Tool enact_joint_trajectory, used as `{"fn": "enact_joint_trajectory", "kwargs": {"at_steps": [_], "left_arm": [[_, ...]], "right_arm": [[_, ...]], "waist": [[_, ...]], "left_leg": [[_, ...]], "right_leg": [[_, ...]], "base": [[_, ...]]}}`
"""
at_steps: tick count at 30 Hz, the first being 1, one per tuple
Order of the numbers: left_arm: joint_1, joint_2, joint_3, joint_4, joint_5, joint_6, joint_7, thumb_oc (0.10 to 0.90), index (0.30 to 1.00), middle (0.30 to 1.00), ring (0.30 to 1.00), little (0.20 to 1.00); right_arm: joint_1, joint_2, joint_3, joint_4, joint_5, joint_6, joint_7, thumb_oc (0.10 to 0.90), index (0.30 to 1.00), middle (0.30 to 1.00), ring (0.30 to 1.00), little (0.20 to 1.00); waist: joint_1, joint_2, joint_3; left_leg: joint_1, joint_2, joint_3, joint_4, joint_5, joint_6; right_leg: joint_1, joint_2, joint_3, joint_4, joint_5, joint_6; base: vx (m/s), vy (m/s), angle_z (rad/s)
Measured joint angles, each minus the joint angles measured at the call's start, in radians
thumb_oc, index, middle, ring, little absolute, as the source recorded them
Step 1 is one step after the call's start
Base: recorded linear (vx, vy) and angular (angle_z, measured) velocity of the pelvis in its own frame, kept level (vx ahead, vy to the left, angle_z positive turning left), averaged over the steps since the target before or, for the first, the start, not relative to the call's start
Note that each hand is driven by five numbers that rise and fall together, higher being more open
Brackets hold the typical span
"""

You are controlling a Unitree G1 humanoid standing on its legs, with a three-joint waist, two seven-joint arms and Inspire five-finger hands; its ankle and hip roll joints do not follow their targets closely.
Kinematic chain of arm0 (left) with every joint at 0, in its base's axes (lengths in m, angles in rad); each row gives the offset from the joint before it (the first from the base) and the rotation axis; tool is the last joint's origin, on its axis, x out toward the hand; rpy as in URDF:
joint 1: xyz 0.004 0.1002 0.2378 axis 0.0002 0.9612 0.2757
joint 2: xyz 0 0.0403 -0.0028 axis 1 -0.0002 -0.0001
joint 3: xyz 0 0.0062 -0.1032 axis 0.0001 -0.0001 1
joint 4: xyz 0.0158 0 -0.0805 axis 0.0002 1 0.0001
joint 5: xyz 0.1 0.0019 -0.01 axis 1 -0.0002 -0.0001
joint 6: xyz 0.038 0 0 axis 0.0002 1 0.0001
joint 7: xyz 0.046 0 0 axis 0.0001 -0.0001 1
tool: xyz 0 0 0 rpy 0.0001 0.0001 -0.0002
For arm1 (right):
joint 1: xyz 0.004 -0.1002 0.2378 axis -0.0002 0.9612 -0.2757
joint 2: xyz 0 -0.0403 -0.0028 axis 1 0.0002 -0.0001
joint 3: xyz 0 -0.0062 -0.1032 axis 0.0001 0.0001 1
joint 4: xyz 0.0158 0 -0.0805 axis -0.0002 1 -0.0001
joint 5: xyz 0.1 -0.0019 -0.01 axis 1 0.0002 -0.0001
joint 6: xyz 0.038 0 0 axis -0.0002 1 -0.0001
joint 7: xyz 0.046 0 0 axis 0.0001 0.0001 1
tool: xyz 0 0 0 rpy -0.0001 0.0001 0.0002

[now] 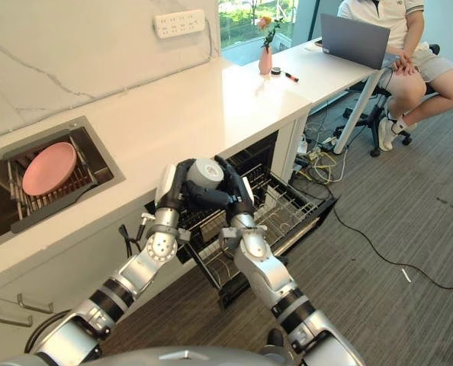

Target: Place the dishes in the dishwasher.

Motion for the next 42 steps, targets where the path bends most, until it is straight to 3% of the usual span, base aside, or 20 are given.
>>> {"fn": "enact_joint_trajectory", "kwargs": {"at_steps": [9, 19, 20, 21, 27, 32, 38, 42], "left_arm": [[-0.003, 0.005, -0.012, 0.002, 0.01, 0.021, 0.002, 0.4, 0.3, 0.3, 0.3, 0.3], [-0.006, 0.005, -0.011, 0.002, 0.035, 0.027, 0.002, 0.4, 0.3, 0.3, 0.3, 0.3], [-0.008, 0.005, -0.011, 0.002, 0.035, 0.027, 0.0, 0.486, 0.429, 0.429, 0.429, 0.429], [-0.013, 0.005, -0.012, 0.002, 0.035, 0.027, -0.001, 0.8, 0.9, 0.9, 0.9, 0.9], [-0.054, 0.011, -0.04, 0.007, 0.047, 0.028, -0.015, 0.8, 0.9, 0.9, 0.9, 0.9], [-0.134, 0.036, -0.072, 0.017, 0.184, 0.037, -0.068, 0.8, 0.9, 0.9, 0.9, 0.9], [-0.158, 0.04, -0.138, 0.032, 0.295, 0.042, -0.153, 0.8, 0.9, 0.9, 0.9, 0.9], [-0.157, 0.042, -0.187, 0.032, 0.313, 0.045, -0.197, 0.8, 0.9, 0.9, 0.9, 0.9]], "right_arm": [[-0.008, 0.002, 0.026, 0.042, -0.103, -0.018, -0.051, 0.4, 0.3, 0.3, 0.3, 0.3], [-0.008, 0.003, 0.027, 0.044, -0.111, -0.025, -0.064, 0.4, 0.3, 0.3, 0.3, 0.3], [-0.008, 0.003, 0.027, 0.044, -0.117, -0.028, -0.068, 0.4, 0.3, 0.3, 0.3, 0.3], [-0.008, 0.003, 0.026, 0.044, -0.128, -0.034, -0.075, 0.4, 0.3, 0.3, 0.3, 0.3], [-0.008, -0.005, 0.005, 0.043, -0.227, -0.054, -0.114, 0.4, 0.3, 0.3, 0.3, 0.3], [-0.008, 0.0, -0.034, 0.044, -0.277, -0.087, -0.159, 0.4, 0.3, 0.3, 0.3, 0.3], [-0.009, 0.007, -0.08, 0.118, -0.419, -0.061, -0.249, 0.4, 0.3, 0.3, 0.3, 0.3], [-0.013, -0.003, -0.131, 0.175, -0.44, -0.04, -0.271, 0.4, 0.3, 0.3, 0.3, 0.3]], "waist": [[0.009, 0.0, 0.0], [0.008, 0.0, 0.0], [0.008, 0.0, 0.0], [0.007, 0.0, 0.0], [0.007, 0.0, 0.0], [0.001, 0.002, 0.001], [-0.006, 0.006, 0.002], [-0.006, 0.013, 0.004]], "left_leg": [[-0.01, -0.006, -0.01, 0.0, 0.001, 0.001], [-0.01, -0.006, -0.013, 0.0, 0.001, 0.001], [-0.01, -0.006, -0.013, 0.0, 0.001, 0.001], [-0.01, -0.006, -0.013, 0.0, 0.001, 0.002], [-0.01, -0.005, -0.021, 0.0, 0.002, 0.002], [-0.011, -0.004, -0.034, 0.0, 0.006, 0.005], [-0.001, -0.004, -0.042, 0.0, 0.006, 0.005], [-0.001, -0.004, -0.043, 0.0, 0.006, 0.005]], "right_leg": [[-0.003, -0.008, -0.01, 0.0, -0.002, 0.004], [-0.001, -0.008, -0.013, -0.001, -0.003, 0.005], [-0.001, -0.008, -0.013, -0.001, -0.003, 0.005], [0.0, -0.008, -0.013, -0.001, -0.003, 0.005], [0.005, -0.008, -0.021, -0.002, -0.003, 0.005], [0.011, -0.009, -0.032, -0.002, -0.005, 0.005], [0.026, -0.01, -0.041, -0.003, -0.009, 0.006], [0.027, -0.01, -0.043, -0.003, -0.01, 0.006]], "base": [[0.01, 0.002, 0.03], [0.0, 0.0, 0.0], [0.0, 0.0, 0.0], [0.0, 0.0, 0.0], [0.0, -0.006, 0.03], [0.0, -0.011, 0.07], [0.0, -0.001, 0.03], [0.0, 0.0, 0.0]]}}
